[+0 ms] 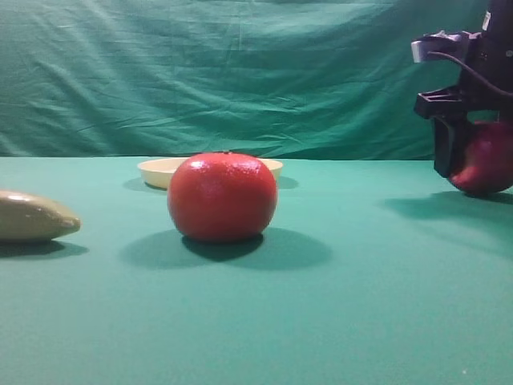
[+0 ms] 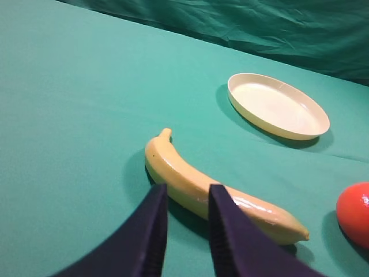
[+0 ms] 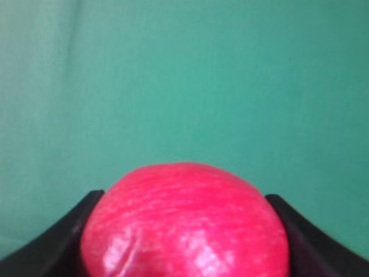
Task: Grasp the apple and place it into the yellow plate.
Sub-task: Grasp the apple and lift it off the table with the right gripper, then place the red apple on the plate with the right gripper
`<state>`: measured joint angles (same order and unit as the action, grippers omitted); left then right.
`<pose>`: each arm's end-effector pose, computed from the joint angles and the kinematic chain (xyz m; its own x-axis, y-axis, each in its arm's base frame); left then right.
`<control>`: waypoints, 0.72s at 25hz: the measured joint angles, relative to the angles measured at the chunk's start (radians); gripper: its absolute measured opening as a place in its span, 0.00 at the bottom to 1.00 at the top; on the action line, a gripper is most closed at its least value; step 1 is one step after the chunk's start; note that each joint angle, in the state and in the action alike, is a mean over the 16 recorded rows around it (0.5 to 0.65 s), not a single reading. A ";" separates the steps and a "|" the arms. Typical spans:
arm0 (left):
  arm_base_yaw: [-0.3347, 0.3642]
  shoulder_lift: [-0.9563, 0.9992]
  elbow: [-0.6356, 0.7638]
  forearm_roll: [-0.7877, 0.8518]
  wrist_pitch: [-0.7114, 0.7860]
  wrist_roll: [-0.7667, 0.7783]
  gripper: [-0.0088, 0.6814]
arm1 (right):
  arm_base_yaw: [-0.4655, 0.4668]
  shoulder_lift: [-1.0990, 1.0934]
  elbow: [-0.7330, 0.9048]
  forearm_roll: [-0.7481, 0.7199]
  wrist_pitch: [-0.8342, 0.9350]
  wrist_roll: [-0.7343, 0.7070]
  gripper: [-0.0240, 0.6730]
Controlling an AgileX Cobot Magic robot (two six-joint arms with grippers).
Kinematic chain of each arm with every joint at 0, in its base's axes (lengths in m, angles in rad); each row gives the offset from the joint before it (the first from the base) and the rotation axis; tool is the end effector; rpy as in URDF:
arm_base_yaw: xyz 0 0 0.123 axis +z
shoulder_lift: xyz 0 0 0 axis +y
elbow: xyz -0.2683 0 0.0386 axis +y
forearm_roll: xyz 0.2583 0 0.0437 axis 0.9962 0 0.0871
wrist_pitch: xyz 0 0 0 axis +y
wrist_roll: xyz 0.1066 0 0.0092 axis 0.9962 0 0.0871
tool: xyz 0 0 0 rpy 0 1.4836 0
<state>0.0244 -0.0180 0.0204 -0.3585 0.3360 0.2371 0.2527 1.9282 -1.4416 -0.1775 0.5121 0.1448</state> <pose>0.0931 -0.0101 0.1754 -0.2370 -0.1078 -0.9655 0.0643 0.9899 -0.1264 0.4327 0.1022 0.1948 -0.7592 -0.2067 -0.6171 -0.2052 0.9759 -0.0744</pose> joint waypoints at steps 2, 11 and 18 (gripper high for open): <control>0.000 0.000 0.000 0.000 0.000 0.000 0.24 | 0.037 -0.002 -0.031 0.015 -0.034 -0.009 0.74; 0.000 0.000 0.000 0.000 0.000 0.000 0.24 | 0.231 0.042 -0.097 0.047 -0.249 -0.058 0.74; 0.000 0.000 0.000 0.000 0.000 0.000 0.24 | 0.312 0.128 -0.101 0.047 -0.363 -0.081 0.74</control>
<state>0.0244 -0.0180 0.0204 -0.3585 0.3360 0.2371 0.5643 2.0561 -1.5428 -0.1303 0.1489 0.0639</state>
